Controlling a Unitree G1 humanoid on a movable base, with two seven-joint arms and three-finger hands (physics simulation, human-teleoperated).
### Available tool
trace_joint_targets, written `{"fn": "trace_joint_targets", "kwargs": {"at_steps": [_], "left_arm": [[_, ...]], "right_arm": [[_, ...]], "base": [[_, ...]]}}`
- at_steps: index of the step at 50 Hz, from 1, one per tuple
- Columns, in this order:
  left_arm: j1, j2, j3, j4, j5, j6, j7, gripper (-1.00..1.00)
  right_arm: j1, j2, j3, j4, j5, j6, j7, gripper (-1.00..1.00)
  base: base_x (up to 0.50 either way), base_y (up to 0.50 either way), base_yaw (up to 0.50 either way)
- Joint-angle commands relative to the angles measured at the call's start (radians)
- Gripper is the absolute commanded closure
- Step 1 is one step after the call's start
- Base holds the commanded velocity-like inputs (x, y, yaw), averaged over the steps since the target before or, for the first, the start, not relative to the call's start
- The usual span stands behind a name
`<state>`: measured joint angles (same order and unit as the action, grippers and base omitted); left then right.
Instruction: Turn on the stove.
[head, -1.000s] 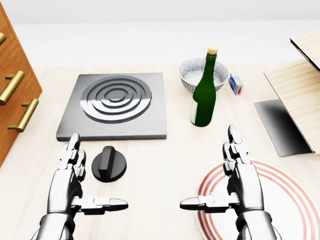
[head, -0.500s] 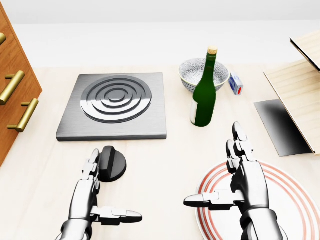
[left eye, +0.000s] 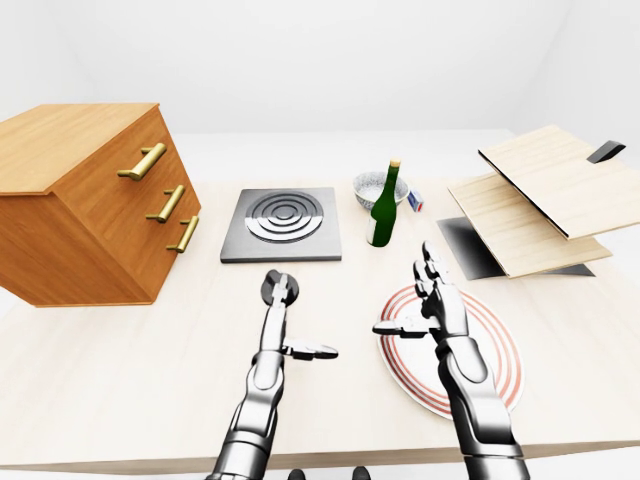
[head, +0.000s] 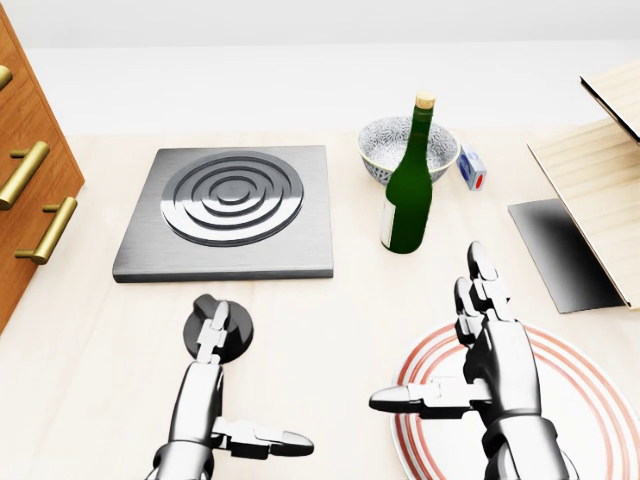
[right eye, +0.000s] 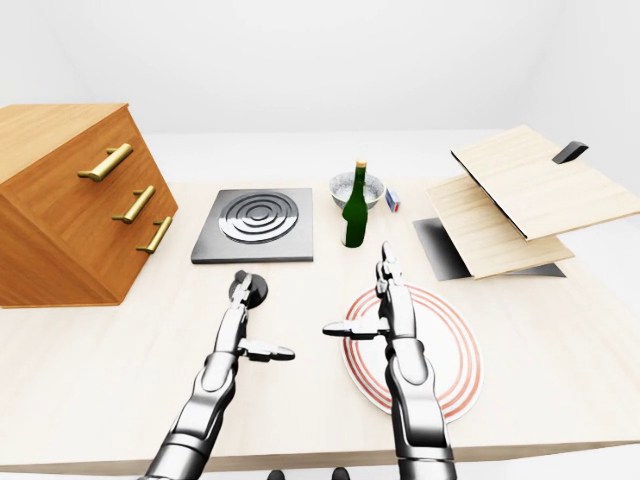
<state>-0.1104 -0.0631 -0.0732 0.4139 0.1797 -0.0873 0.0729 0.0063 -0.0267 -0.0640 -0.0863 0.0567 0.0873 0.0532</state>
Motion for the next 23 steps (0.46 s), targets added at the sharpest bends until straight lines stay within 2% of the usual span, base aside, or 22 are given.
{"fn": "trace_joint_targets", "kwargs": {"at_steps": [1, 10, 16, 19, 20, 21, 23], "left_arm": [[-0.003, -0.070, -0.087, 0.310, 0.001, 0.000, -0.050, -1.00], [-0.044, -0.093, -0.077, 0.391, 0.005, 0.000, -0.053, -1.00], [-0.109, -0.092, -0.063, 0.278, -0.007, 0.000, -0.048, -1.00], [-0.224, -0.077, -0.025, 0.201, -0.031, 0.000, -0.019, -1.00], [-0.273, -0.072, -0.003, 0.189, -0.061, 0.010, -0.028, -1.00], [-0.311, -0.064, 0.008, 0.194, -0.078, 0.036, -0.029, -1.00], [-0.410, -0.044, 0.041, 0.245, -0.113, 0.051, -0.023, -1.00]], "right_arm": [[0.005, -0.004, -0.015, -0.039, 0.018, 0.000, 0.003, -1.00], [-0.001, -0.005, -0.019, -0.031, 0.022, 0.000, 0.003, -1.00], [-0.001, -0.004, -0.014, -0.022, 0.018, 0.000, 0.000, -1.00], [-0.003, -0.007, -0.020, -0.028, 0.023, 0.000, 0.003, -1.00], [-0.006, -0.007, -0.021, -0.026, 0.024, 0.000, 0.003, -1.00], [-0.007, -0.007, -0.021, -0.025, 0.024, 0.000, 0.003, -1.00], [-0.007, -0.007, -0.020, -0.023, 0.024, 0.000, 0.005, -1.00]], "base": [[0.00, 0.00, 0.00], [0.00, 0.00, 0.00], [0.00, 0.00, 0.00], [0.00, 0.00, 0.00], [0.00, 0.00, 0.00], [0.00, 0.00, 0.00], [0.00, 0.00, 0.00]]}}
